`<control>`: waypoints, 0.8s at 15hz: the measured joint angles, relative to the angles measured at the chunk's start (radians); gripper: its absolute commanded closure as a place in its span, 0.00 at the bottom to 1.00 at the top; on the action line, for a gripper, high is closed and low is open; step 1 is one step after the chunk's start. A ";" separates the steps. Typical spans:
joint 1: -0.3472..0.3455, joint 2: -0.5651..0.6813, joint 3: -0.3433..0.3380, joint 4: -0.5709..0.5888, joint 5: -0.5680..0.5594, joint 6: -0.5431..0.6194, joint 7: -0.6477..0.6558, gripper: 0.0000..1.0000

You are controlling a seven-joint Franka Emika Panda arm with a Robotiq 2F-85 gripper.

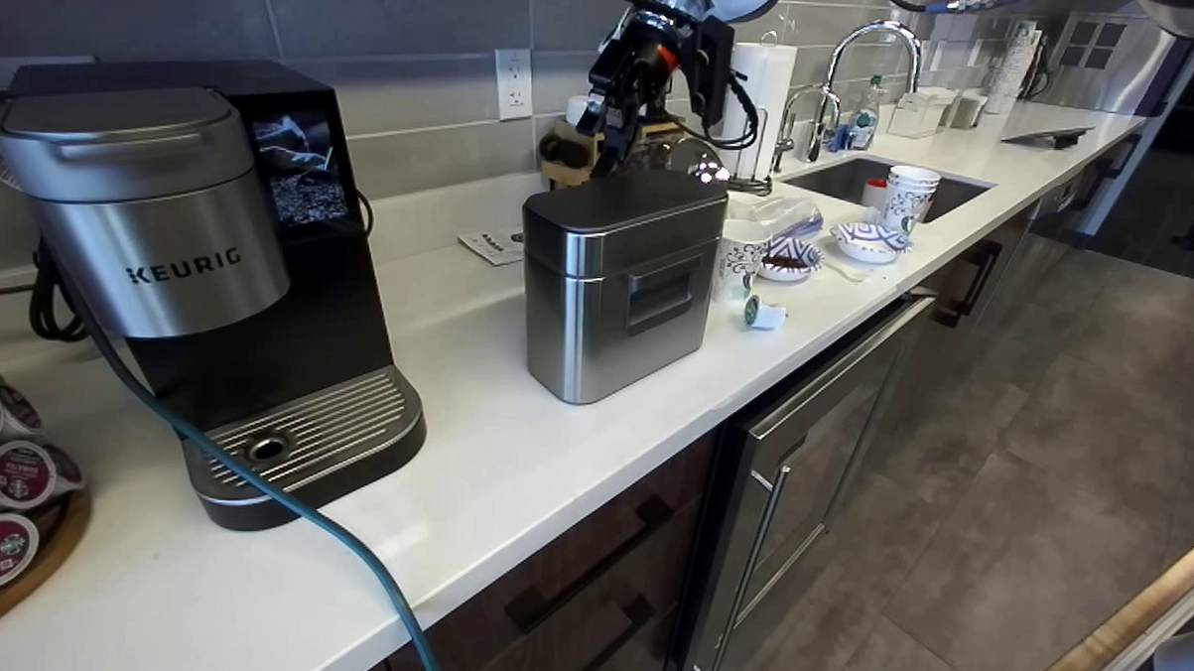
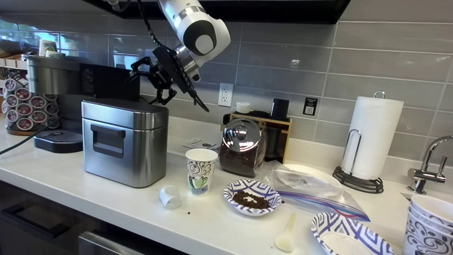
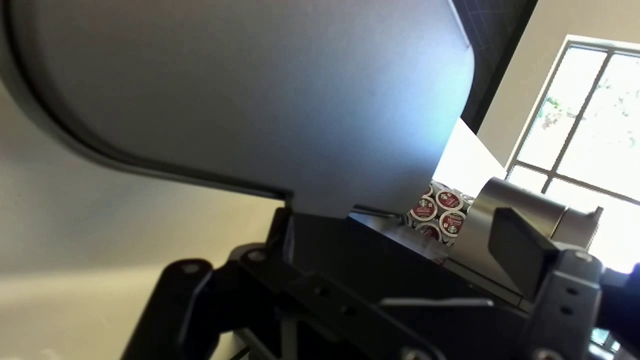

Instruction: Open the lid on the bin

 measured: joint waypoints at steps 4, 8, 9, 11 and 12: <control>-0.002 0.011 0.004 0.026 0.000 -0.036 0.015 0.00; -0.007 0.016 0.009 0.046 0.003 -0.056 0.036 0.00; -0.008 0.016 0.011 0.049 0.005 -0.059 0.041 0.00; -0.009 0.016 0.014 0.061 0.010 -0.063 0.057 0.00; -0.010 0.016 0.017 0.069 0.017 -0.064 0.063 0.00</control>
